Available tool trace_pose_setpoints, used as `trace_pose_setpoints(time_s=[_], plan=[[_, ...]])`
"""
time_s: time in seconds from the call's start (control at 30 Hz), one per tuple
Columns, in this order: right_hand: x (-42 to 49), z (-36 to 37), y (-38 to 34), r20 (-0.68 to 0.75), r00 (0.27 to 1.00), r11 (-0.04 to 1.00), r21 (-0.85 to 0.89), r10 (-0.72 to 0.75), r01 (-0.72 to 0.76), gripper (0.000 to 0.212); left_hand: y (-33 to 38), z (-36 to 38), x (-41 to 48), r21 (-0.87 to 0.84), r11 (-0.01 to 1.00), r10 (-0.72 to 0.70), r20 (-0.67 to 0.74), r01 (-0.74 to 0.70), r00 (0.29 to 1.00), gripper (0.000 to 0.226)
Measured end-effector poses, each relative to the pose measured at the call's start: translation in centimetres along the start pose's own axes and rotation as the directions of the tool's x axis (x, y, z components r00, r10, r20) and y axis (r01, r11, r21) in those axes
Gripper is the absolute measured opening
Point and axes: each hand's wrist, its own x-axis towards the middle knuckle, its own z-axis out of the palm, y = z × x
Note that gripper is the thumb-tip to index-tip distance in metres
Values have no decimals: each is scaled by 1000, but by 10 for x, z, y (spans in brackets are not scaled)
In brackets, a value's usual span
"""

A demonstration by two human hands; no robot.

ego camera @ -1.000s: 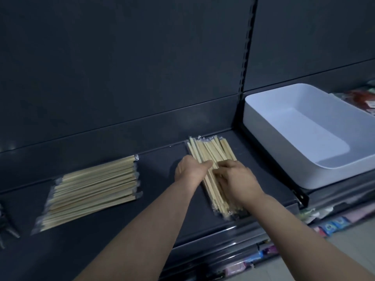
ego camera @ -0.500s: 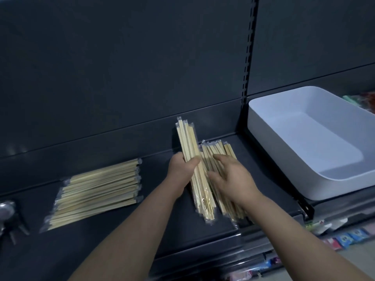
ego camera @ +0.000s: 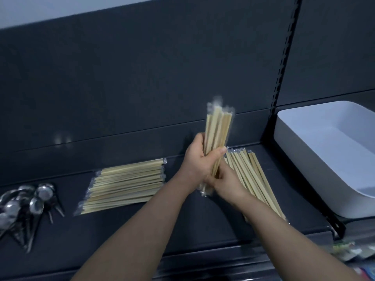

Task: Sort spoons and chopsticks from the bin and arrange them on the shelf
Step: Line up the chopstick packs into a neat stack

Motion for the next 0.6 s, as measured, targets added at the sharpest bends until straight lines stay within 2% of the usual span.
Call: trace_pose_setpoints(time_s=[0.1, 0.23, 0.33, 0.43, 0.5, 0.6], plan=[[-4, 0, 7, -4, 1000, 998, -60, -5, 5, 59, -7, 3, -7, -10, 1000, -27, 17, 27, 999, 36], [-6, 3, 3, 5, 1000, 992, -130, -5, 6, 60, -9, 5, -11, -66, 997, -39, 33, 41, 999, 29], [-1, 6, 0, 28, 999, 961, -276, -27, 34, 65, -2, 1, -8, -29, 999, -40, 69, 42, 997, 28], [4, 3, -6, 25, 1000, 942, -334, -18, 25, 69, 5, -6, -1, -114, 992, -55, 1, 54, 999, 21], [4, 3, -8, 19, 1000, 957, -291, 7, -1, 58, 6, -9, 2, -176, 982, -76, -45, 67, 996, 22], [-6, 10, -4, 70, 993, 966, -249, 94, -73, 34, -3, -9, -3, -89, 992, -98, -44, 94, 994, 26]])
